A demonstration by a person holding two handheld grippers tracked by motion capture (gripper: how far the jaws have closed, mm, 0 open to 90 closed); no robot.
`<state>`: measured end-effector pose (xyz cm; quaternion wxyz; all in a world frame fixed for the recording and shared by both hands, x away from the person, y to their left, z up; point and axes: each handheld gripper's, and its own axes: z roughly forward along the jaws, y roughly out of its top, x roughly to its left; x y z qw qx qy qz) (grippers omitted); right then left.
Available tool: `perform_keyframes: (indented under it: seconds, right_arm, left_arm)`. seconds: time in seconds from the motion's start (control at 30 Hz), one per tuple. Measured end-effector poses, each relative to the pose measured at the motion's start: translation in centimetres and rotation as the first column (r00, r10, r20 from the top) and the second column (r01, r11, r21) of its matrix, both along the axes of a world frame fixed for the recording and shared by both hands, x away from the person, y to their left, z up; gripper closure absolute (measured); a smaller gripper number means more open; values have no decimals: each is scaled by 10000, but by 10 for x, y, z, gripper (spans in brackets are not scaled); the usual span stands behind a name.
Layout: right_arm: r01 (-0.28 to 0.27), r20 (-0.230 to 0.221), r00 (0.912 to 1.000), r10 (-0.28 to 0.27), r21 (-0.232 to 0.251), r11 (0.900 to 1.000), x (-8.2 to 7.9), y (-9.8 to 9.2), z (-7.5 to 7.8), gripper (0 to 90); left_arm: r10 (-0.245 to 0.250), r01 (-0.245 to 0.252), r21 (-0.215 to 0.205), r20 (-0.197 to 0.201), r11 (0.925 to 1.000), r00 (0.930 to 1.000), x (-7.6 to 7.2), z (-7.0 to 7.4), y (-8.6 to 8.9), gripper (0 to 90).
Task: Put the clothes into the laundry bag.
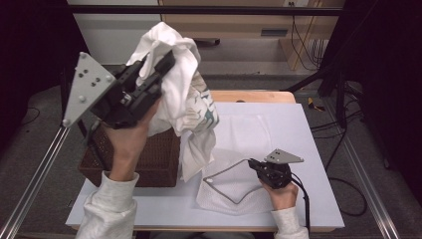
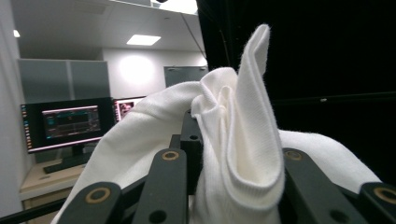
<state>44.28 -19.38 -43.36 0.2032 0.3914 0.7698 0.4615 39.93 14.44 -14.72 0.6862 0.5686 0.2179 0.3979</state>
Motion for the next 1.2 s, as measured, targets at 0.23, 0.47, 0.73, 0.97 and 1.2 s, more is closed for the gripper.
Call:
perform_keyframes:
  seconds: [0.23, 0.47, 0.73, 0.97, 1.2]
  right_arm:
    - [178, -2, 9998, -178, 73, 9998, 3, -5, -1, 886]
    - [414, -135, 9991, -412, 107, 9991, 6, -9, -4, 886]
    - [472, -163, 9988, -471, 48, 9989, 9, -9, -7, 886]
    - [513, -141, 9986, -512, 51, 9987, 11, -9, -8, 885]
    - [553, -100, 9984, -551, 172, 9983, 12, -9, -8, 886]
  left_arm:
    - [-812, 815, 301, -111, 9962, 9966, -10, -13, -29, 724]
    - [-1480, 1530, 582, -816, 9865, 9856, -22, -53, -39, 723]
    - [-2111, 2283, 911, -1674, 9693, 9630, -35, -100, -41, 723]
    - [-2356, 2879, 1687, -2742, 9427, 9324, -44, -152, -49, 722]
    - [-2054, 3136, 2207, -4058, 9235, 8906, -30, -198, -59, 722]
